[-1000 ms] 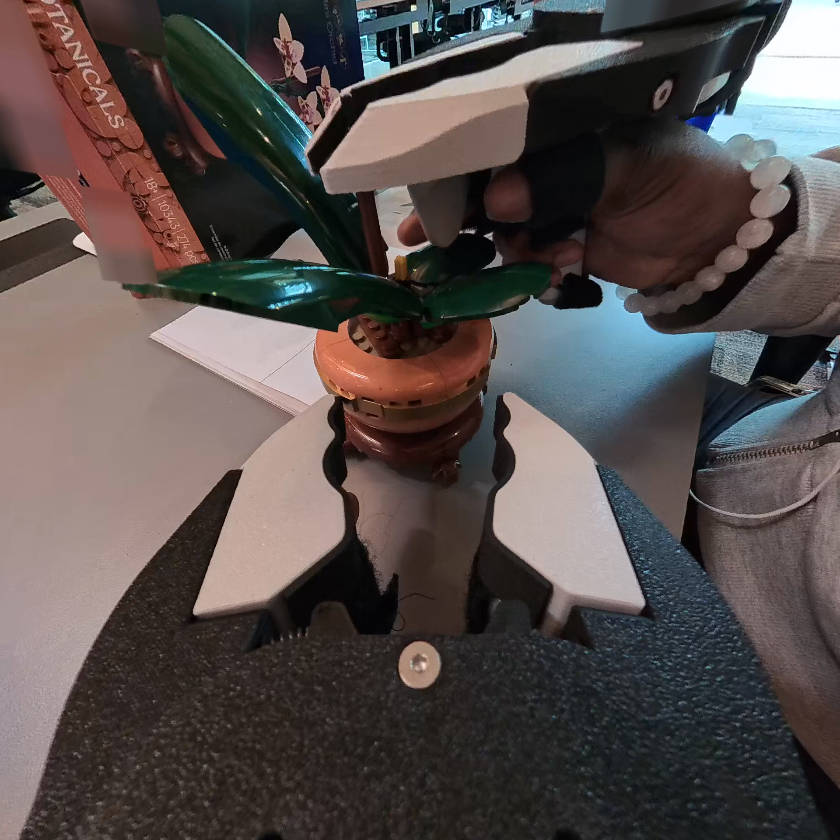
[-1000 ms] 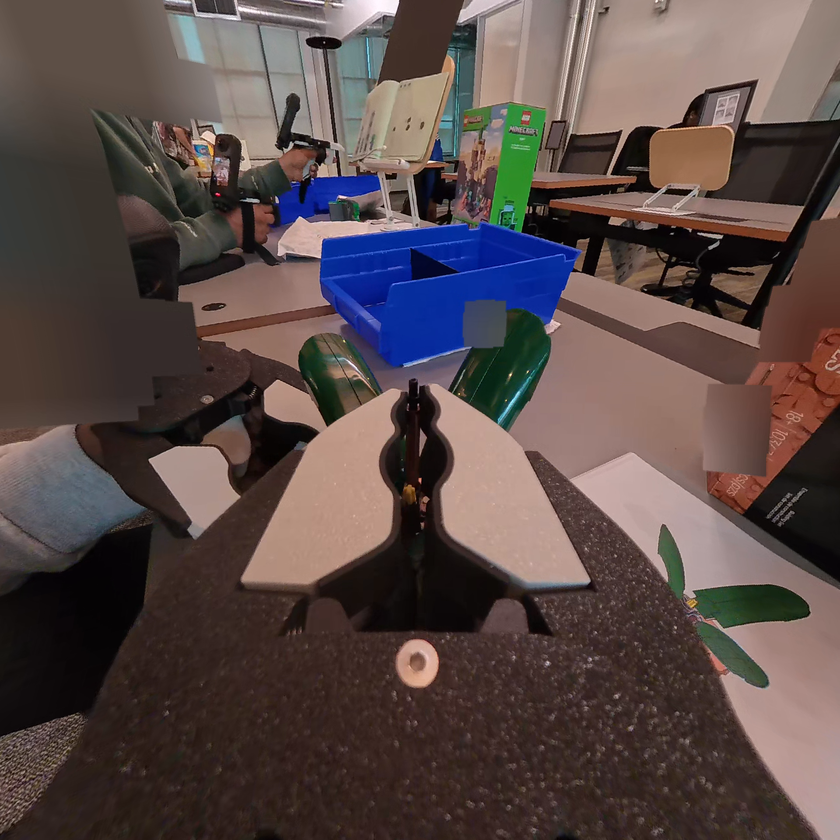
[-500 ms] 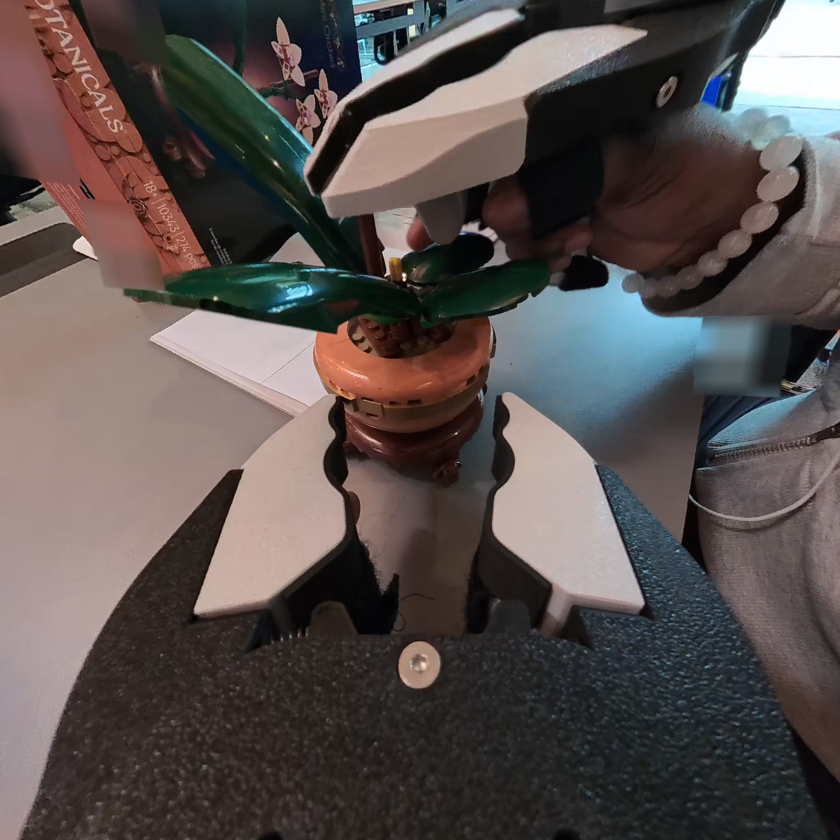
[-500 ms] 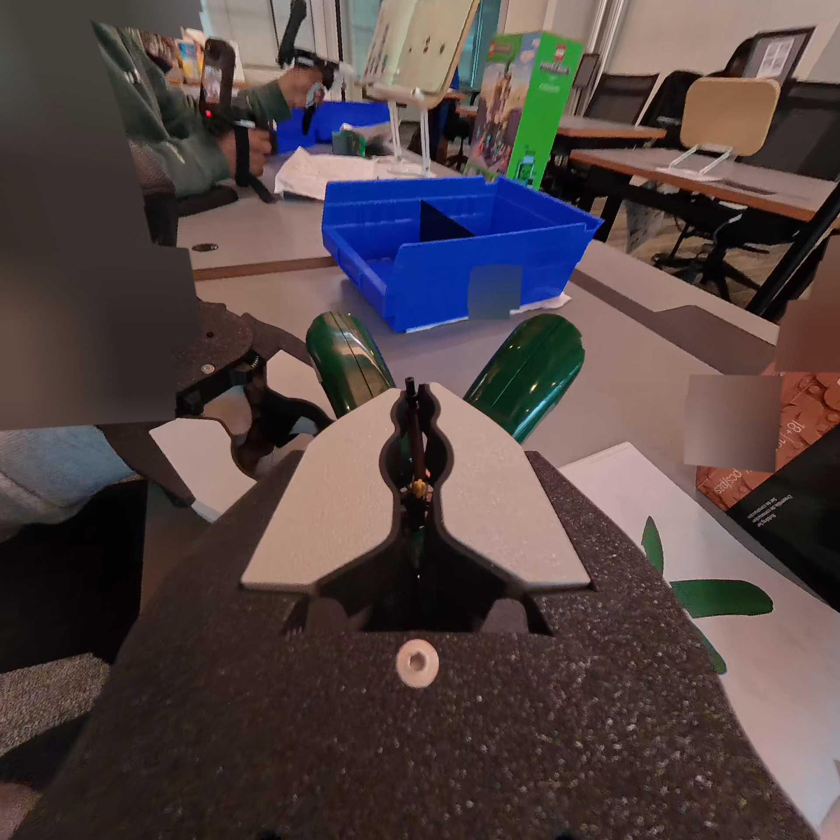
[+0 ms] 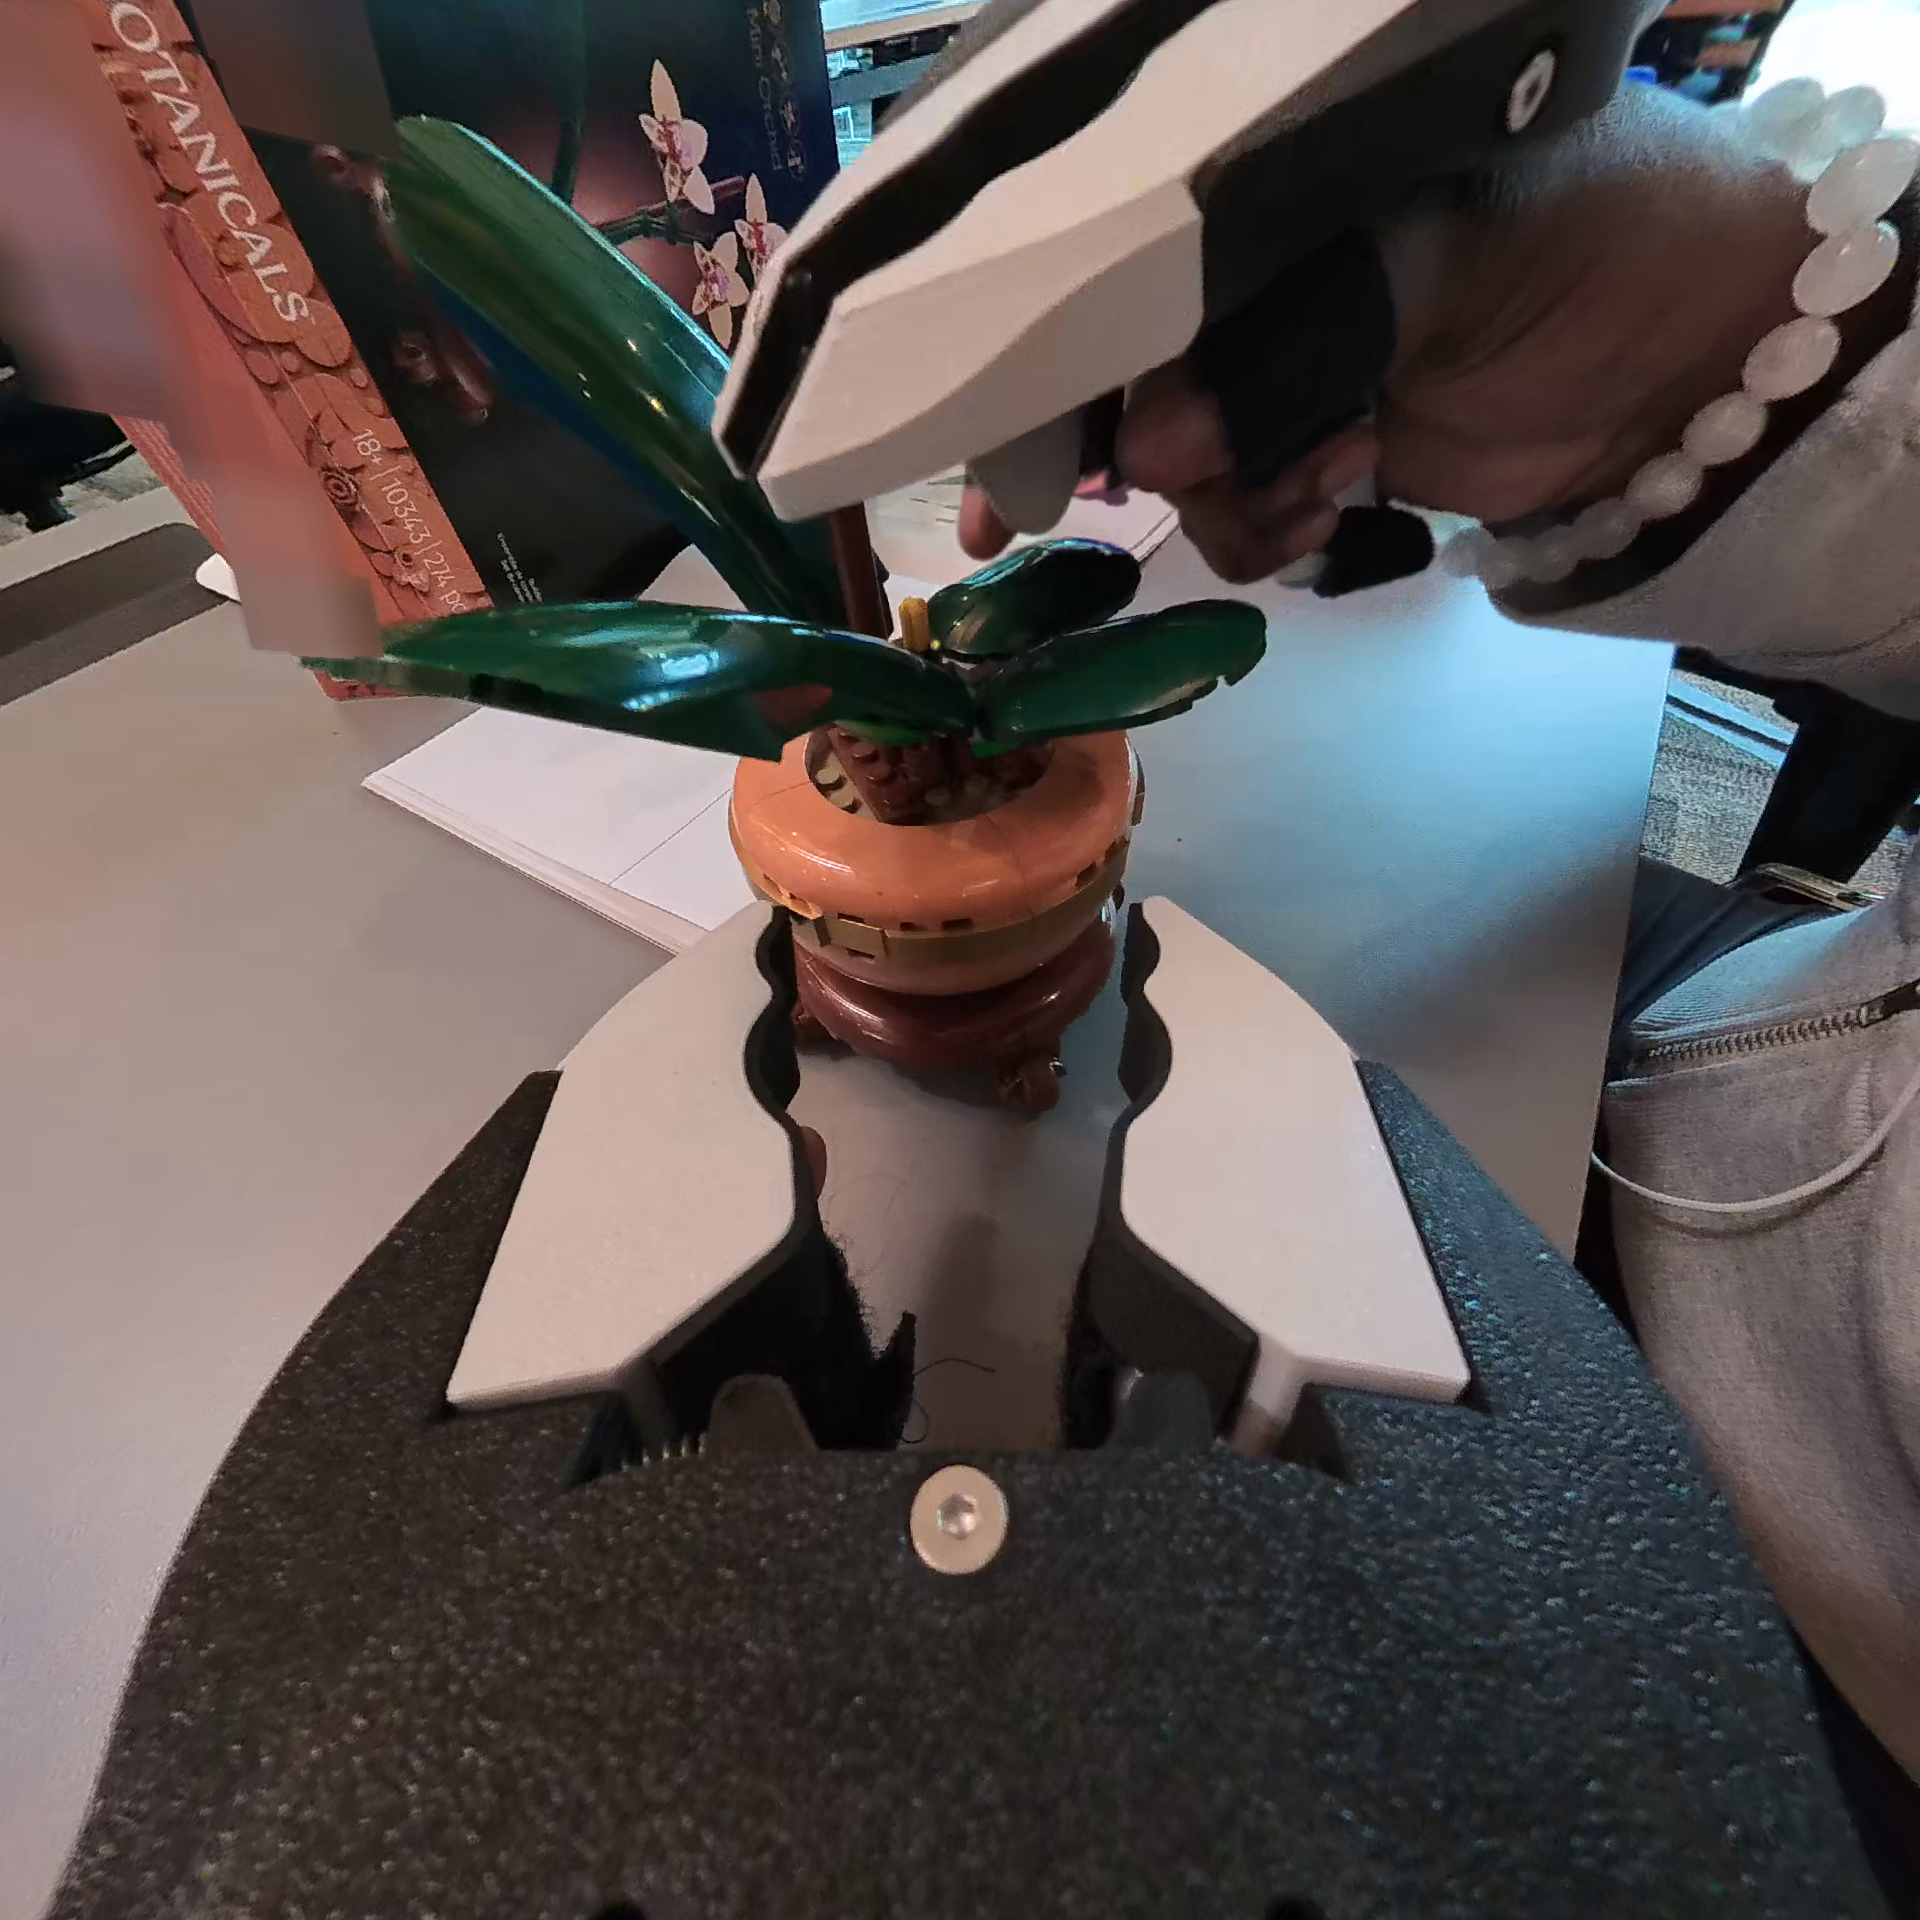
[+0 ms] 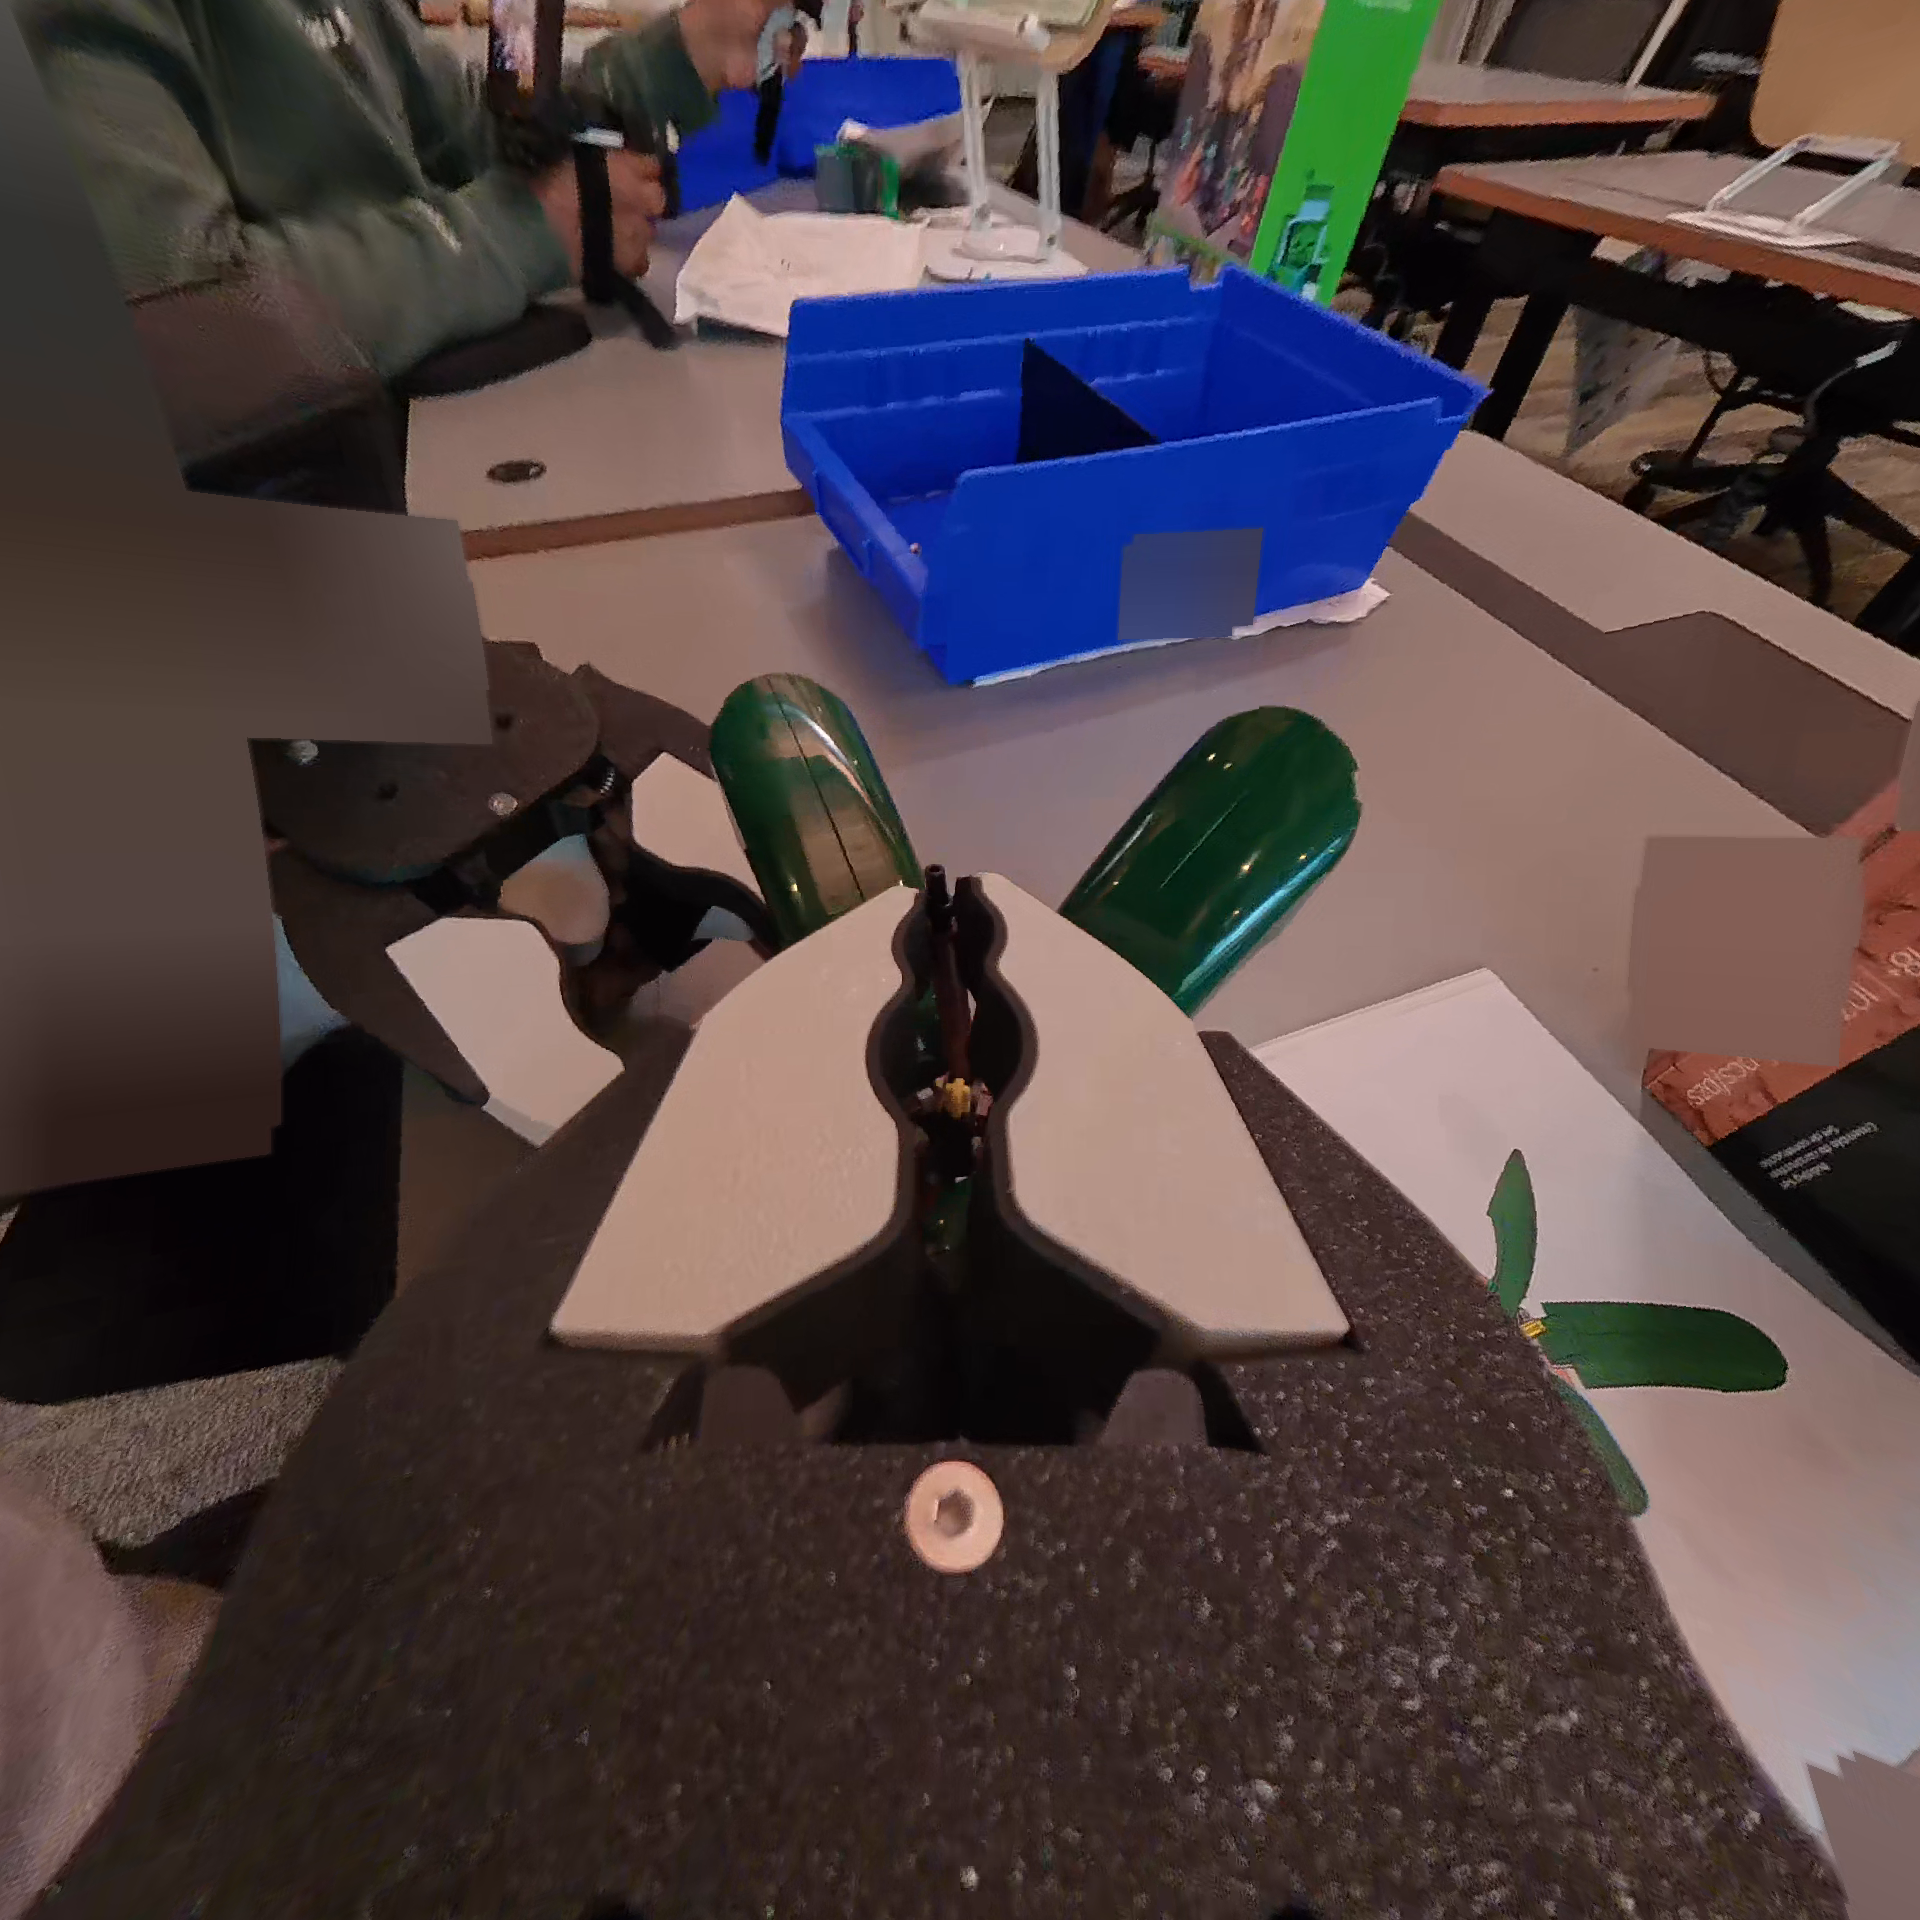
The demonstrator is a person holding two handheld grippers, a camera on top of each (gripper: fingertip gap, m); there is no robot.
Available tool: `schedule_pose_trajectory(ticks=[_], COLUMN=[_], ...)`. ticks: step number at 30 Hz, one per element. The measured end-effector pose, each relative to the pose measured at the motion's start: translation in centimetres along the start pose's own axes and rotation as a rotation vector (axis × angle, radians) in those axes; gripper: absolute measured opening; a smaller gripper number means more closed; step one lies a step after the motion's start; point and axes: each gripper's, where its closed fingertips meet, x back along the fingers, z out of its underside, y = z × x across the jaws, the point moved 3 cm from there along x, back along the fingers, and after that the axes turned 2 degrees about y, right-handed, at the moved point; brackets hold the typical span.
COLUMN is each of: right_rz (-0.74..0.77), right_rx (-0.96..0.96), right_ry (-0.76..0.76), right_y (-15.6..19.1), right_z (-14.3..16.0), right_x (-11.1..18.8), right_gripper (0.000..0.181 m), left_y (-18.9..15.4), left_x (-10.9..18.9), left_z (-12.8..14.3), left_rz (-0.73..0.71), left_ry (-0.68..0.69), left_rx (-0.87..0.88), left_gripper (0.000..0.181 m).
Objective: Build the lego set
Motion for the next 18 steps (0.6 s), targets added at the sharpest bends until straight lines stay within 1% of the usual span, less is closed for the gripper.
schedule_pose_trajectory(ticks=[5,12,18], right_rz=[-0.069,-0.076,-0.066], right_rx=[-0.020,-0.028,-0.045], right_ry=[0.034,0.056,0.032], right_y=[-0.09,-0.25,-0.27], right_z=[0.04,0.09,0.24], right_x=[0.01,-0.02,0.19], right_gripper=[0.004,0.004,0.004], left_y=[0.15,0.16,0.22], left_x=[-0.04,-0.13,-0.16], left_z=[-0.17,-0.36,-0.37], left_rz=[-0.001,0.005,0.003], left_ry=[-0.016,-0.033,-0.035], left_rx=[-0.001,-0.009,-0.006], left_gripper=[0.058,0.057,0.058])
